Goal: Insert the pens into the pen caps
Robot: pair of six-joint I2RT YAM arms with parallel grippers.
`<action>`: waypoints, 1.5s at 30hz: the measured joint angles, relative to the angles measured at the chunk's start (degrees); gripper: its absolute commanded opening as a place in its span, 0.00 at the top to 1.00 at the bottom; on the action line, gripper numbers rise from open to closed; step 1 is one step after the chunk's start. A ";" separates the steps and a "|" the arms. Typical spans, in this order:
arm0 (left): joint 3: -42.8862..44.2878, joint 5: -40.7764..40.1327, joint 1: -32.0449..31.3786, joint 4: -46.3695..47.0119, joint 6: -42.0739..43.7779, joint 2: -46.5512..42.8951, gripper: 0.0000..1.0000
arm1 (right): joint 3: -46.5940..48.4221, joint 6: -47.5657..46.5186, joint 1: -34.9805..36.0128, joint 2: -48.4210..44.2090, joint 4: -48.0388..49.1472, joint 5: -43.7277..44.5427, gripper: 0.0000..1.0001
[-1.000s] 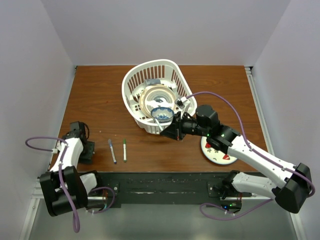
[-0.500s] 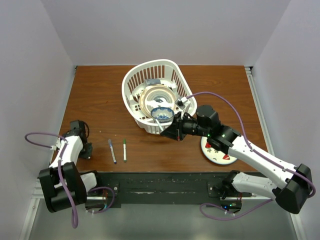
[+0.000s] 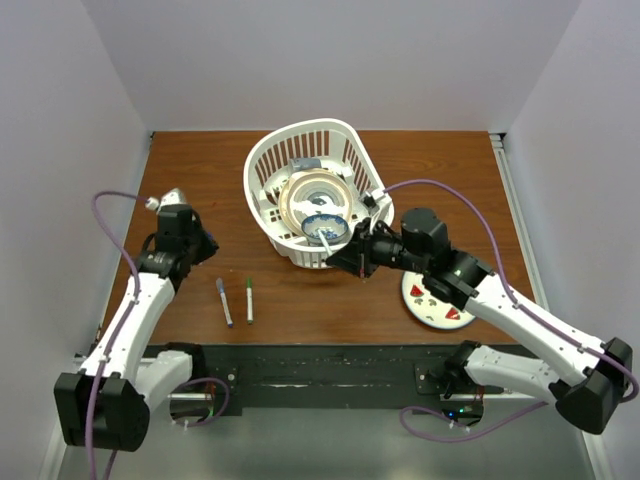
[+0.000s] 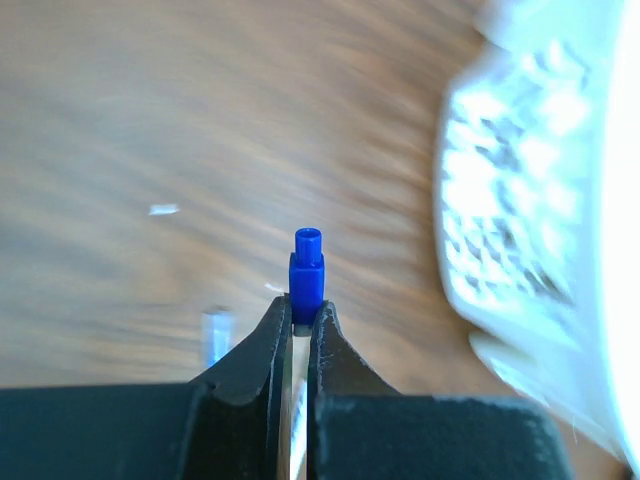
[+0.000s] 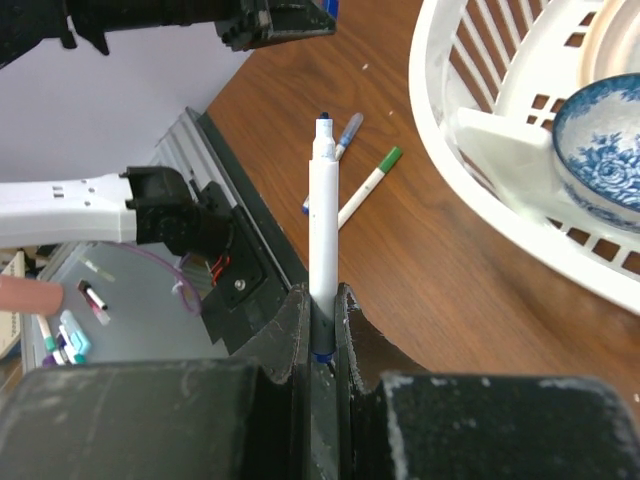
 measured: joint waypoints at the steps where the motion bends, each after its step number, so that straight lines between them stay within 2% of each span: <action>1: 1.18 1.49 -1.90 -0.31 1.97 -0.13 1.00 | 0.50 0.09 0.00 -0.46 -0.35 0.66 1.00; 4: 5.70 3.61 -8.48 -2.19 6.08 1.86 1.00 | 1.33 0.94 0.00 -2.27 -0.92 2.29 1.00; 12: 12.26 0.83 -34.71 -10.08 9.70 6.38 1.00 | 2.89 2.56 0.00 -8.59 -4.61 8.59 1.00; 20: 13.18 -2.16 -50.62 -16.17 12.68 11.04 1.00 | 5.42 3.58 0.00 -14.88 -8.09 14.71 1.00; 24: 15.17 -5.18 -58.05 -18.05 17.09 18.82 1.00 | 5.64 4.28 0.00 -16.00 -8.90 16.20 1.00; 28: 17.70 -8.85 -61.42 -18.49 23.08 28.68 1.00 | 5.64 4.81 0.00 -16.44 -9.77 17.09 1.00; 33: 18.73 -8.50 -62.34 -17.35 30.97 37.42 1.00 | 5.64 4.79 0.00 -17.25 -10.97 18.34 1.00; 36: 18.73 -7.32 -62.34 -15.67 34.60 38.40 0.99 | 5.64 4.61 0.00 -18.64 -11.91 19.76 1.00; 39: 18.73 -6.40 -62.34 -13.68 36.85 38.40 0.85 | 5.64 4.33 0.00 -19.98 -12.39 21.09 1.00; 45: 18.16 -5.11 -61.51 -11.69 37.88 38.40 0.84 | 5.66 3.80 0.00 -21.46 -12.83 22.45 1.00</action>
